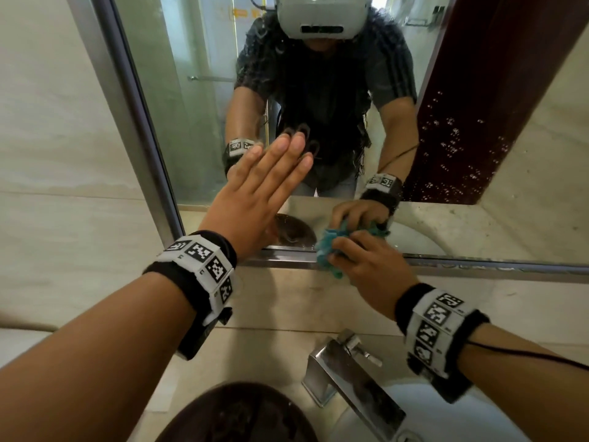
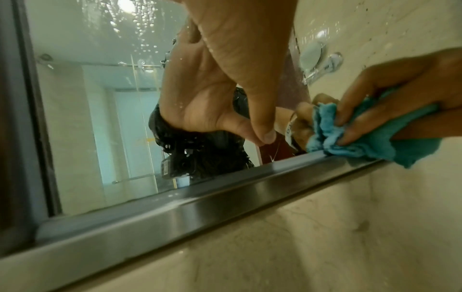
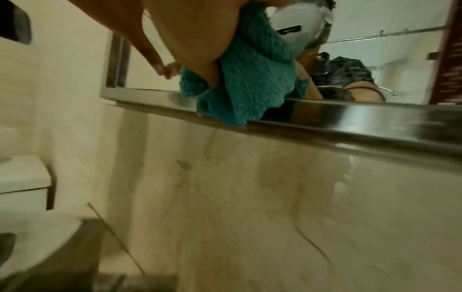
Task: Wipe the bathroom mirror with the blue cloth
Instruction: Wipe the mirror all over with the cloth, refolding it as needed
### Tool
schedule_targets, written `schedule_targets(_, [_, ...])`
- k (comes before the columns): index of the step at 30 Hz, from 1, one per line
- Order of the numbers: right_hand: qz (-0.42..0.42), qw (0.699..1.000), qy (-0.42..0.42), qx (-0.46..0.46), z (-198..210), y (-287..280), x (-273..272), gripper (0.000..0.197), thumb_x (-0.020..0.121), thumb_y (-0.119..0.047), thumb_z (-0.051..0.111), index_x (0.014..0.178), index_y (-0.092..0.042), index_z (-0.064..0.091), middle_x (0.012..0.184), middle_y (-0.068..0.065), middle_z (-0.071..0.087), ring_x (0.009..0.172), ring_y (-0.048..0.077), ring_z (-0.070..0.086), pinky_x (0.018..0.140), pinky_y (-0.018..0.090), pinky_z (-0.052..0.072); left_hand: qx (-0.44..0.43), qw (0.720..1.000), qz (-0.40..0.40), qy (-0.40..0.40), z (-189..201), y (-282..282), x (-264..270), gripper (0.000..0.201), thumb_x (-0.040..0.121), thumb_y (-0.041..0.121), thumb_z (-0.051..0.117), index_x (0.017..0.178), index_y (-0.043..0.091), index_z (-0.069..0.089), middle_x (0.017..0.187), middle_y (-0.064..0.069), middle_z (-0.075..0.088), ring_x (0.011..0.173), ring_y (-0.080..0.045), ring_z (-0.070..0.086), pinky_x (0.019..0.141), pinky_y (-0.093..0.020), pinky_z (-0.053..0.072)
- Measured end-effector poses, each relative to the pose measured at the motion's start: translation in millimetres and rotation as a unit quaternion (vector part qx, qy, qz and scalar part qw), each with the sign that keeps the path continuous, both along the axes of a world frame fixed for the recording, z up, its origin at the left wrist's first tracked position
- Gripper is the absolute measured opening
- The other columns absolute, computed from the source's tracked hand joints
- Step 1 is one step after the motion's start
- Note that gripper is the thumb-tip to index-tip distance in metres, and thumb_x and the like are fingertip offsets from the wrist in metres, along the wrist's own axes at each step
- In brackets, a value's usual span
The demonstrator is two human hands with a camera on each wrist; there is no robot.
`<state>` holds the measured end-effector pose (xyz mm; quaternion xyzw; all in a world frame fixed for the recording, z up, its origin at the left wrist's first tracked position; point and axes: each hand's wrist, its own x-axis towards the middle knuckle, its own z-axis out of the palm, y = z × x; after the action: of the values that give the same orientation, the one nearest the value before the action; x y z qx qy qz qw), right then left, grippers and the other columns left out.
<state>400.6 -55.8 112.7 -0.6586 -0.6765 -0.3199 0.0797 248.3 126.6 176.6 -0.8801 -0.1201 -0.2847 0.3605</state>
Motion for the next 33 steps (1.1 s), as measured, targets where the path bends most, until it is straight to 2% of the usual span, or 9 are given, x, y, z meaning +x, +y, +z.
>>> schedule_targets(5, [0.05,0.997,-0.05,0.006,-3,36,-20,0.035,0.077,-0.016,0.048,0.104,-0.016,0.071,0.112,0.003,0.039,0.096,0.023,0.041,0.073,0.035,0.054,-0.001,1.0,0.0,0.018,1,4,-1,0.101,0.076,0.048,0.052,0.151,0.009,-0.003,0.158,-0.012,-0.001,0.146,-0.028,0.001,0.119,-0.043,0.006])
schedule_targets(11, [0.026,0.995,-0.076,-0.056,3,-14,22,0.064,0.053,-0.003,0.082,0.114,-0.011,0.064,0.112,0.007,0.049,0.094,0.027,0.044,0.07,0.044,0.056,-0.002,1.0,0.014,0.022,2,2,-2,0.118,0.069,0.053,0.068,0.151,0.009,-0.006,0.158,-0.011,-0.005,0.146,-0.027,-0.003,0.119,-0.042,0.001])
schedule_targets(16, [0.037,0.994,-0.091,-0.037,7,13,0,0.036,0.071,-0.011,0.06,0.107,-0.013,0.067,0.111,0.006,0.041,0.093,0.026,0.042,0.068,0.041,0.054,0.011,1.0,0.01,0.005,-1,4,-1,0.108,0.078,0.045,0.064,0.151,0.009,-0.007,0.158,-0.011,-0.005,0.146,-0.026,-0.002,0.119,-0.041,0.004])
schedule_targets(19, [0.048,0.995,-0.084,0.002,10,45,-32,0.035,0.079,-0.015,0.042,0.098,-0.018,0.071,0.107,0.004,0.053,0.091,0.024,0.05,0.065,0.033,0.052,0.007,1.0,-0.003,0.002,-2,3,1,0.092,0.084,0.044,0.048,0.151,0.009,-0.006,0.157,-0.011,-0.004,0.146,-0.027,0.0,0.119,-0.041,0.002])
schedule_targets(22, [0.038,0.996,-0.085,-0.008,9,46,-34,0.036,0.078,-0.013,0.044,0.1,-0.019,0.072,0.107,0.004,0.062,0.091,0.025,0.059,0.067,0.033,0.052,-0.012,1.0,-0.005,0.001,0,-1,1,0.09,0.081,0.043,0.042,0.152,0.009,-0.001,0.158,-0.013,-0.001,0.145,-0.028,0.0,0.118,-0.042,0.002])
schedule_targets(25, [0.05,0.995,-0.09,0.001,-1,19,-2,0.038,0.072,-0.012,0.063,0.109,-0.015,0.067,0.117,0.005,0.043,0.099,0.026,0.044,0.073,0.039,0.053,-0.024,1.0,-0.004,-0.003,-1,-7,0,0.085,0.081,0.041,0.032,0.151,0.009,-0.003,0.158,-0.014,-0.001,0.145,-0.028,-0.001,0.118,-0.042,0.003])
schedule_targets(28, [0.032,0.996,-0.067,-0.038,-3,-5,21,0.059,0.057,-0.008,0.082,0.113,-0.014,0.064,0.116,0.005,0.04,0.098,0.028,0.041,0.073,0.043,0.054,-0.031,0.999,0.014,-0.012,-3,-12,-1,0.091,0.083,0.03,0.049,0.15,0.009,-0.01,0.157,-0.011,-0.009,0.145,-0.027,-0.006,0.119,-0.043,0.003])
schedule_targets(31, [0.028,0.998,-0.059,-0.015,0,4,10,0.046,0.064,-0.009,0.076,0.109,-0.013,0.065,0.112,0.005,0.041,0.096,0.027,0.042,0.071,0.041,0.053,-0.017,1.0,0.014,-0.02,-3,-15,0,0.083,0.083,0.028,0.036,0.15,0.01,-0.008,0.158,-0.011,-0.005,0.146,-0.027,-0.002,0.119,-0.042,0.005])
schedule_targets(33, [0.045,0.996,-0.081,0.015,2,26,-10,0.027,0.076,-0.01,0.062,0.102,-0.014,0.068,0.105,0.007,0.05,0.09,0.026,0.049,0.067,0.037,0.052,-0.013,1.0,0.008,-0.027,-4,-12,1,0.083,0.084,0.022,0.042,0.151,0.011,-0.006,0.158,-0.01,-0.004,0.146,-0.026,-0.001,0.119,-0.042,0.007])
